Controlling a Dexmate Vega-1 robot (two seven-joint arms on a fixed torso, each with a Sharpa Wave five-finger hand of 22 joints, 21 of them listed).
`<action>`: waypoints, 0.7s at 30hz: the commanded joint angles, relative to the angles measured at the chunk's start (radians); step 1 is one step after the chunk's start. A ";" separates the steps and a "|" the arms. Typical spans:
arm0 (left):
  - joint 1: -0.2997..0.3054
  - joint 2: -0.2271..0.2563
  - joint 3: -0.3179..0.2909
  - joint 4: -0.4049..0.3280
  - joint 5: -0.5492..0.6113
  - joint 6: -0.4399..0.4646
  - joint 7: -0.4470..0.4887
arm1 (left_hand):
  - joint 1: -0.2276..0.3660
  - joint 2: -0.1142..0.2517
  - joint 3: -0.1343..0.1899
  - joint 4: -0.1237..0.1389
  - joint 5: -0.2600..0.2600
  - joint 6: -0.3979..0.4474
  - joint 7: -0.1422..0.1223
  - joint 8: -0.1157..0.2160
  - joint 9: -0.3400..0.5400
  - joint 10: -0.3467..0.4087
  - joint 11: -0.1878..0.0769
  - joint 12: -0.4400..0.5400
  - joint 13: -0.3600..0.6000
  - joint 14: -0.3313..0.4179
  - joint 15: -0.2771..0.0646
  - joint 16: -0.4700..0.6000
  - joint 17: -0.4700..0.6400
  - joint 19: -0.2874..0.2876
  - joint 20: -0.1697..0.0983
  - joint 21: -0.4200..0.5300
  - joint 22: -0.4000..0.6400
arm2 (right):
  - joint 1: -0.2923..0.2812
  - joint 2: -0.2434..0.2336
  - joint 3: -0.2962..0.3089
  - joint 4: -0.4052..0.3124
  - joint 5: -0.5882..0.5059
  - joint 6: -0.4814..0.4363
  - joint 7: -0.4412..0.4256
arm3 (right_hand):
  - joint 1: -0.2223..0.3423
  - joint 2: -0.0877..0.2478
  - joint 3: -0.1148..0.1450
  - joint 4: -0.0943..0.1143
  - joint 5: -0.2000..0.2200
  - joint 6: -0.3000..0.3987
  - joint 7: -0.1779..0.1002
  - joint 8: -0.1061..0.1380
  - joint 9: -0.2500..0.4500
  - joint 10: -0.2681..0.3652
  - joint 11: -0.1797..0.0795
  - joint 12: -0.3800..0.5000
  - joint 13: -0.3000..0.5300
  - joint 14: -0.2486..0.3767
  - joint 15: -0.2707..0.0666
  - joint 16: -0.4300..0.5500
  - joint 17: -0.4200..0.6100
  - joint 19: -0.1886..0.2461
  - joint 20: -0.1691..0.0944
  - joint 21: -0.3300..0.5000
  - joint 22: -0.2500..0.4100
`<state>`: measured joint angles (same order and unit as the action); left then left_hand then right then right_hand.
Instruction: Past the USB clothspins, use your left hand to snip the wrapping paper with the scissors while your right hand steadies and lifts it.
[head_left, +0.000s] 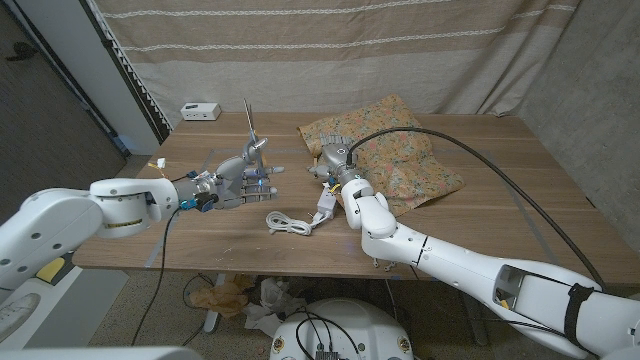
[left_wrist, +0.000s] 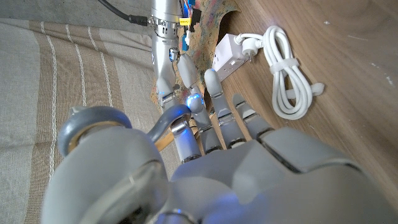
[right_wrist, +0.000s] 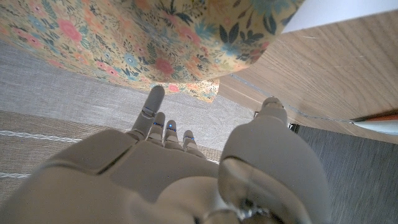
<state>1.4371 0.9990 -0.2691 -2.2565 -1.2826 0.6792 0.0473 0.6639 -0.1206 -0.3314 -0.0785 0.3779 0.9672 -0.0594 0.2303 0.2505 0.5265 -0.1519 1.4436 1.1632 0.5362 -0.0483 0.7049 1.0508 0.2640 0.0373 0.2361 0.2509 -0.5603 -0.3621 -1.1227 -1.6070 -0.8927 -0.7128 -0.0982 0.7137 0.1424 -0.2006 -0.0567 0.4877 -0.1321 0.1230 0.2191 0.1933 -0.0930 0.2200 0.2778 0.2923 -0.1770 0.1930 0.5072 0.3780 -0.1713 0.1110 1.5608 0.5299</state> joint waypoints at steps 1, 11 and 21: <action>0.004 0.001 -0.002 0.002 0.005 -0.003 -0.007 | 0.013 -0.004 -0.005 0.006 0.005 0.049 0.040 0.001 0.001 0.065 -0.056 0.002 0.007 0.013 -0.132 0.005 0.000 0.001 -0.003 -0.005 0.003 | 0.030 0.017 -0.028 0.052 -0.009 0.004 0.012 | 0.030 0.008 0.014 -0.011 -0.010 0.006 0.086 0.004 0.004 -0.002 -0.001 0.010 -0.001 -0.021 0.001 0.010 0.010 -0.324 -0.002 0.005 0.017; 0.004 0.001 -0.004 0.004 0.004 0.000 -0.005 | 0.016 -0.003 -0.006 0.008 0.007 0.065 0.042 0.006 0.003 0.070 -0.056 0.003 0.016 0.014 -0.134 0.005 0.000 -0.001 -0.001 -0.005 0.003 | 0.044 0.038 -0.044 0.096 -0.007 -0.004 0.008 | 0.046 0.010 0.027 -0.021 -0.023 0.014 0.087 0.002 0.004 0.006 -0.001 0.015 -0.003 -0.005 -0.002 0.020 0.021 -0.308 -0.007 0.007 0.039; 0.013 -0.005 -0.010 0.003 0.011 -0.006 -0.010 | 0.017 -0.003 -0.006 0.010 0.007 0.090 0.046 0.014 0.004 0.081 -0.056 0.005 0.021 0.020 -0.136 0.007 0.000 0.000 -0.002 -0.005 0.003 | 0.050 0.059 -0.056 0.135 -0.003 -0.011 -0.024 | 0.060 0.001 0.039 -0.033 -0.041 0.031 0.088 0.000 0.005 0.037 -0.001 0.022 -0.015 0.037 0.015 0.035 0.033 -0.259 0.004 0.009 0.069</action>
<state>1.4427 0.9992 -0.2721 -2.2529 -1.2760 0.6756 0.0397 0.6677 -0.1244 -0.3356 -0.0742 0.3779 1.0024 -0.0660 0.2421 0.2535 0.5551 -0.1627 1.4438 1.1785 0.5456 -0.0497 0.7049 1.0471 0.2640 0.0373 0.2361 0.2510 -0.5202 -0.3247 -1.1643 -1.5151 -0.8978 -0.7148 -0.0939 0.7585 0.1501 -0.1704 -0.0868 0.4536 -0.1135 0.1189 0.2191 0.1933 -0.0724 0.2174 0.2897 0.2812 -0.1602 0.1988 0.5304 0.4059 -0.1713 0.1109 1.5645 0.5869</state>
